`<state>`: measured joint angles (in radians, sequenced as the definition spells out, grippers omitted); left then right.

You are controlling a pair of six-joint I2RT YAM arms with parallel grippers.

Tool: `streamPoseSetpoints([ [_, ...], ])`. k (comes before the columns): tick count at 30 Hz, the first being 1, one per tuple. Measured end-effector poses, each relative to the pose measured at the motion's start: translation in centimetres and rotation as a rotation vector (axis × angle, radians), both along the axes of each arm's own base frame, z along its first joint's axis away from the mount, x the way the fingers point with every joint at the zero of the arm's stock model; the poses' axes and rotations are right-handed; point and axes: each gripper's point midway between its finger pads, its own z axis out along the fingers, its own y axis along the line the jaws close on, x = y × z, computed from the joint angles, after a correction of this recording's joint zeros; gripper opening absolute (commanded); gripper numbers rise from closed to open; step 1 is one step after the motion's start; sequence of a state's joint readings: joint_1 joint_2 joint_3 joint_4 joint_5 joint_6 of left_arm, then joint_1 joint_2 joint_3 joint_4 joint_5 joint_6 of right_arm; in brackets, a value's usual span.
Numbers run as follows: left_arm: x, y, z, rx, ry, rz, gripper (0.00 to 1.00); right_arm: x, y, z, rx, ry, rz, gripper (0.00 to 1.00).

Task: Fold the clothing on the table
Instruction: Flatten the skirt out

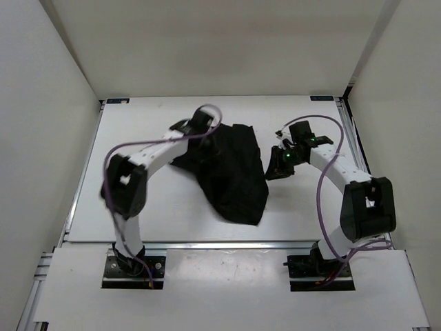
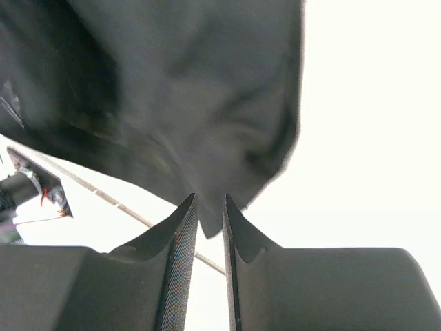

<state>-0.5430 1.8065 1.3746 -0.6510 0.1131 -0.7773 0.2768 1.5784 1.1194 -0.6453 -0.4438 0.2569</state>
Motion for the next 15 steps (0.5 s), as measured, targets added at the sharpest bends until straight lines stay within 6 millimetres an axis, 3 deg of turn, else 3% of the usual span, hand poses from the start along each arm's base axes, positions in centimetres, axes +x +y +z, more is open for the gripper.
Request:
streamPoseSetpoints([
  [2, 5.5, -5.0, 3.0, -0.054, -0.1, -0.071, 0.0, -0.6, -1.6, -0.2, -0.014, 0.006, -0.06, 0.26],
  [4, 9.7, -9.1, 7.1, -0.132, -0.209, -0.121, 0.0, -1.1, -3.0, -0.3, -0.024, 0.008, -0.111, 0.26],
  [5, 11.2, -10.7, 9.6, -0.181, -0.27, -0.142, 0.0, -1.2, -3.6, -0.2, -0.028, 0.004, -0.132, 0.26],
  [7, 12.0, -11.9, 14.3, -0.256, -0.357, -0.173, 0.0, -1.2, -4.3, -0.1, -0.034, -0.004, -0.164, 0.26],
  [10, 9.9, -9.0, 19.3, -0.287, -0.442, -0.163, 0.0, -1.1, -4.6, 0.1, -0.044, -0.013, -0.182, 0.27],
  [13, 5.2, -1.5, 20.4, -0.294, -0.465, -0.065, 0.0, -1.2, -4.3, 0.0, -0.051, -0.014, -0.178, 0.28],
  [15, 2.3, 4.8, 19.2, -0.267, -0.477, 0.051, 0.0, -1.4, -3.8, 0.0, -0.052, -0.011, -0.17, 0.28],
])
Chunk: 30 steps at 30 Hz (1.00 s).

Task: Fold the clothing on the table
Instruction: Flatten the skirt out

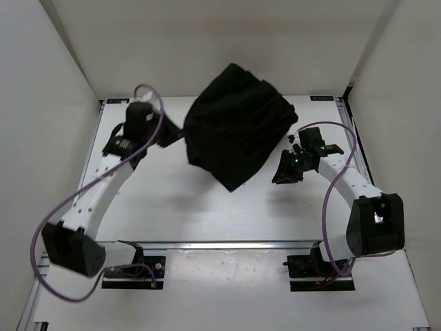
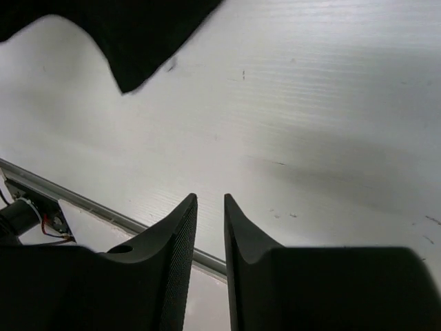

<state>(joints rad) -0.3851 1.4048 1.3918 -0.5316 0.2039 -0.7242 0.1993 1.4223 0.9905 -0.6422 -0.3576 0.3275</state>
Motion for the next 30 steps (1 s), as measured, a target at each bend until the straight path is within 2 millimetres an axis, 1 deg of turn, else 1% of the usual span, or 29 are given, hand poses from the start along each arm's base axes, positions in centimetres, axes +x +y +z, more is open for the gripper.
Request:
streamPoseSetpoints([
  [2, -1.5, 4.6, -2.3, 0.026, 0.016, 0.114, 0.0, -0.1, 0.4, -0.1, -0.001, 0.006, 0.004, 0.28],
  [3, -2.3, 6.1, -4.1, 0.052, 0.04, 0.156, 0.0, -0.2, 0.5, -0.2, -0.001, 0.011, 0.006, 0.29],
  [4, -3.1, 7.1, -6.2, 0.081, 0.076, 0.18, 0.0, -0.3, 0.8, -0.4, 0.0, 0.019, 0.01, 0.3],
  [6, -4.6, 7.9, -11.1, 0.152, 0.171, 0.189, 0.0, -0.5, 1.3, -0.8, 0.006, 0.044, 0.019, 0.32],
  [8, -6.3, 8.9, -16.4, 0.246, 0.296, 0.191, 0.0, -0.6, 2.0, -1.2, 0.017, 0.07, 0.033, 0.33],
  [9, -7.1, 9.5, -18.3, 0.29, 0.345, 0.191, 0.0, -0.6, 2.5, -1.5, 0.022, 0.084, 0.045, 0.34],
  [11, -8.2, 10.5, -20.9, 0.359, 0.416, 0.187, 0.0, -0.9, 3.7, -1.9, 0.037, 0.104, 0.072, 0.35],
  [12, -8.5, 10.8, -21.4, 0.382, 0.43, 0.185, 0.0, -1.2, 4.4, -2.0, 0.05, 0.113, 0.09, 0.36],
  [13, -8.5, 11.2, -21.6, 0.4, 0.43, 0.187, 0.0, -1.5, 5.3, -2.1, 0.065, 0.123, 0.113, 0.41],
  [17, -8.0, 12.4, -21.3, 0.456, 0.399, 0.202, 0.0, -2.8, 8.6, -2.5, 0.136, 0.186, 0.198, 0.46],
  [19, -8.0, 12.5, -21.3, 0.476, 0.39, 0.196, 0.0, -3.4, 9.8, -2.8, 0.163, 0.212, 0.235, 0.51],
  [21, -8.1, 12.2, -21.3, 0.487, 0.385, 0.18, 0.0, -3.8, 10.7, -2.9, 0.201, 0.242, 0.253, 0.53],
  [25, -8.7, 11.7, -21.5, 0.494, 0.379, 0.152, 0.0, -3.5, 11.5, -3.2, 0.307, 0.264, 0.228, 0.53],
  [28, -9.6, 11.6, -21.9, 0.496, 0.392, 0.136, 0.0, -3.3, 12.2, -4.2, 0.344, 0.289, 0.206, 0.52],
  [30, -10.3, 11.5, -22.3, 0.497, 0.409, 0.122, 0.0, -3.3, 13.1, -4.9, 0.356, 0.303, 0.215, 0.51],
])
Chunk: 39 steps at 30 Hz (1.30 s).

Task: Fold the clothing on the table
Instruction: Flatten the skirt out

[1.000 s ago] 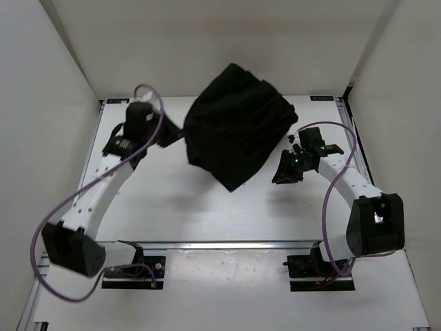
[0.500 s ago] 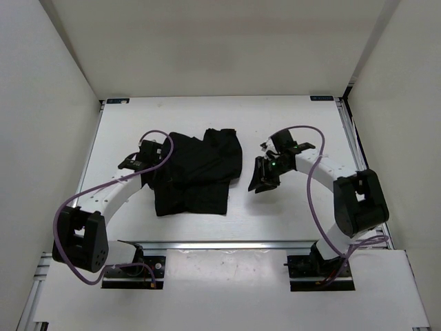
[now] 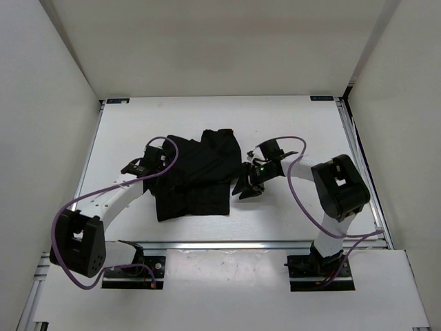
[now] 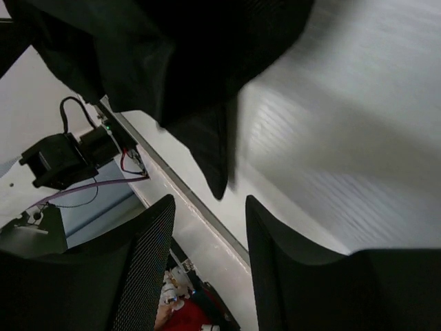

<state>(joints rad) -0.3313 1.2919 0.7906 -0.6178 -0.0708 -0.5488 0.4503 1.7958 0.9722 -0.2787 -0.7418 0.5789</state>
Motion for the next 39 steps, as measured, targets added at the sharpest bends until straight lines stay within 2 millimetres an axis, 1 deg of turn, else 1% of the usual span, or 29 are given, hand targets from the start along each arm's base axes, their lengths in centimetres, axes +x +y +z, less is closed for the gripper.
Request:
streamPoseSetpoints([
  [5, -0.9, -0.4, -0.5, -0.008, 0.029, -0.02, 0.0, -1.1, 2.5, -2.2, -0.007, 0.038, 0.051, 0.48],
  [7, -1.0, -0.6, -0.5, -0.018, 0.03, -0.029, 0.0, -1.3, 3.3, -2.8, -0.015, 0.05, 0.065, 0.45],
  [8, -1.0, -0.7, -0.4, -0.02, 0.03, -0.032, 0.0, -1.3, 3.6, -2.9, -0.013, 0.055, 0.065, 0.42],
  [9, -1.1, -0.8, -0.4, -0.023, 0.03, -0.035, 0.0, -1.2, 3.7, -2.9, -0.013, 0.048, 0.064, 0.38],
  [10, -1.1, -0.9, -0.3, -0.025, 0.029, -0.038, 0.0, -1.0, 3.8, -3.0, -0.016, 0.04, 0.06, 0.29],
  [11, -1.2, -1.0, -0.3, -0.027, 0.029, -0.042, 0.0, -0.9, 3.9, -3.1, -0.017, 0.031, 0.056, 0.09],
  [12, -1.2, -1.1, -0.2, -0.029, 0.028, -0.045, 0.0, -0.7, 4.0, -3.1, -0.017, 0.025, 0.053, 0.0],
  [14, -1.3, -1.2, -0.2, -0.036, 0.025, -0.049, 0.0, -0.4, 4.0, -3.1, -0.021, 0.03, 0.029, 0.0],
  [16, -1.5, -1.3, -0.2, -0.053, 0.03, -0.055, 0.0, -0.1, 3.4, -3.0, -0.036, 0.017, 0.007, 0.0],
  [18, -1.6, -1.6, -0.1, -0.09, 0.035, -0.059, 0.0, 0.7, 1.9, -1.9, -0.061, -0.002, -0.039, 0.0],
  [20, -1.5, -2.1, 0.3, -0.139, 0.039, -0.065, 0.0, 2.8, -0.5, 0.4, -0.076, -0.068, -0.115, 0.0],
  [22, -1.3, -2.6, 0.8, -0.185, 0.039, -0.073, 0.0, 5.2, -3.9, 3.3, -0.094, -0.165, -0.215, 0.0],
  [23, -1.1, -2.8, 1.1, -0.205, 0.035, -0.077, 0.0, 6.0, -5.6, 4.5, -0.103, -0.203, -0.258, 0.0],
  [25, -0.9, -3.2, 1.5, -0.24, 0.023, -0.081, 0.0, 7.1, -8.9, 6.3, -0.13, -0.26, -0.34, 0.0],
  [26, -0.8, -3.4, 1.6, -0.265, 0.017, -0.082, 0.0, 7.2, -10.3, 6.7, -0.148, -0.28, -0.373, 0.0],
  [27, -0.9, -3.6, 1.6, -0.29, 0.013, -0.083, 0.0, 6.9, -11.3, 6.7, -0.166, -0.279, -0.391, 0.01],
  [29, -1.6, -3.6, 1.1, -0.323, 0.019, -0.076, 0.0, 5.3, -12.3, 5.7, -0.2, -0.241, -0.391, 0.0],
  [32, -3.4, -3.3, -0.2, -0.335, 0.071, -0.069, 0.0, 1.2, -12.4, 3.1, -0.25, -0.121, -0.345, 0.01],
  [34, -4.2, -3.1, -0.7, -0.336, 0.101, -0.065, 0.0, -1.2, -12.3, 2.1, -0.269, -0.053, -0.318, 0.0],
  [36, -4.6, -3.0, -0.8, -0.347, 0.12, -0.064, 0.0, -2.7, -12.5, 1.9, -0.276, -0.008, -0.308, 0.0],
  [39, -4.6, -3.1, -0.4, -0.362, 0.134, -0.069, 0.0, -3.3, -12.3, 2.8, -0.262, 0.001, -0.304, 0.0],
])
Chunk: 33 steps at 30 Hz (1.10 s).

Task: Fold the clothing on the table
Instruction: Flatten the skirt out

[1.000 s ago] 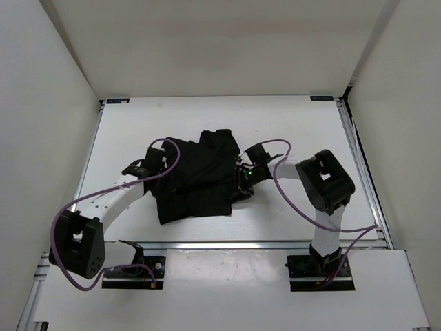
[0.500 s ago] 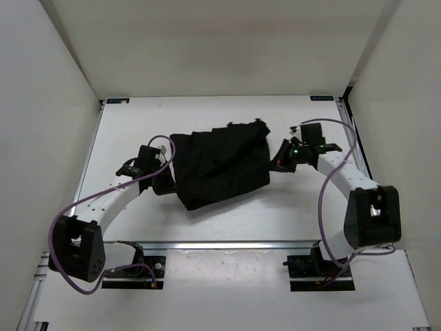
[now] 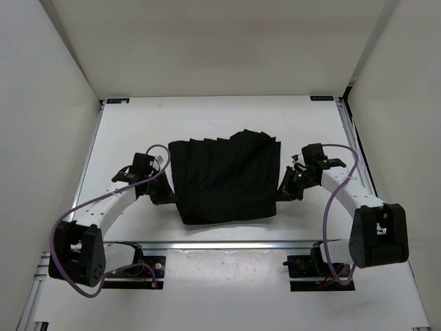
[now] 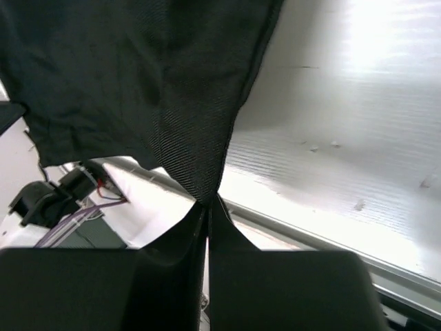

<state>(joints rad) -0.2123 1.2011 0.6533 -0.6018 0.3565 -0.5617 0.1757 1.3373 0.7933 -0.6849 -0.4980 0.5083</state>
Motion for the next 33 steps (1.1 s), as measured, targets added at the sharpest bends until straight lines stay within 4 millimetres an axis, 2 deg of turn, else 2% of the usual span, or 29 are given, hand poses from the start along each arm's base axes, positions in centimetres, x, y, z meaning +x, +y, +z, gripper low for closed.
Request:
streamPoseSetpoints([
  [3, 1.7, -0.5, 1.1, -0.003, -0.005, -0.012, 0.0, 1.3, 0.5, 1.4, 0.027, -0.028, 0.003, 0.0],
  [6, 5.4, -1.4, 1.7, -0.013, 0.012, -0.025, 0.0, 5.4, 1.1, 2.8, 0.05, -0.055, -0.003, 0.0],
  [8, 9.2, -2.3, 1.6, -0.014, 0.024, -0.034, 0.0, 10.6, 1.5, 3.8, 0.054, -0.095, -0.005, 0.0],
  [11, 17.0, -3.9, 2.9, -0.044, -0.04, -0.044, 0.0, 18.8, 1.9, 6.3, 0.05, -0.252, 0.002, 0.0],
  [12, 19.6, -4.4, 4.1, -0.063, -0.09, -0.04, 0.0, 21.1, 1.9, 7.7, 0.048, -0.317, 0.002, 0.0],
  [14, 24.0, -5.0, 7.5, -0.109, -0.206, -0.025, 0.0, 25.1, 1.6, 11.8, 0.042, -0.461, -0.005, 0.0],
  [16, 27.1, -5.0, 12.4, -0.164, -0.335, -0.006, 0.0, 27.7, 0.8, 16.5, 0.027, -0.618, -0.017, 0.0],
  [17, 28.4, -4.7, 15.6, -0.202, -0.413, 0.006, 0.0, 28.5, 0.2, 19.0, 0.016, -0.702, -0.024, 0.0],
  [19, 29.6, -3.5, 21.1, -0.272, -0.55, 0.026, 0.0, 28.5, -1.0, 23.1, -0.017, -0.841, -0.038, 0.0],
  [20, 29.5, -2.5, 23.6, -0.303, -0.599, 0.042, 0.0, 27.8, -1.5, 24.9, -0.032, -0.903, -0.047, 0.0],
  [22, 28.3, -0.5, 27.4, -0.359, -0.678, 0.053, 0.0, 25.4, -2.1, 27.0, -0.032, -0.975, -0.052, 0.0],
  [24, 25.9, 0.7, 29.2, -0.398, -0.712, 0.05, 0.0, 21.8, -1.3, 28.1, 0.011, -1.017, -0.019, 0.0],
  [25, 24.6, 1.0, 29.2, -0.41, -0.713, 0.047, 0.0, 20.3, -1.1, 28.1, 0.03, -1.026, -0.003, 0.0],
  [27, 21.5, 0.9, 27.0, -0.427, -0.666, 0.041, 0.0, 17.7, -1.2, 26.4, 0.044, -1.005, 0.015, 0.0],
  [28, 20.1, 0.7, 25.2, -0.429, -0.631, 0.041, 0.0, 16.5, -1.3, 24.7, 0.043, -0.972, 0.021, 0.0],
  [31, 15.2, -0.1, 16.3, -0.406, -0.424, 0.064, 0.0, 12.4, -1.5, 16.7, 0.032, -0.774, 0.041, 0.0],
  [33, 10.8, -1.1, 10.1, -0.371, -0.258, 0.072, 0.0, 8.8, -1.6, 11.5, 0.039, -0.603, 0.05, 0.0],
])
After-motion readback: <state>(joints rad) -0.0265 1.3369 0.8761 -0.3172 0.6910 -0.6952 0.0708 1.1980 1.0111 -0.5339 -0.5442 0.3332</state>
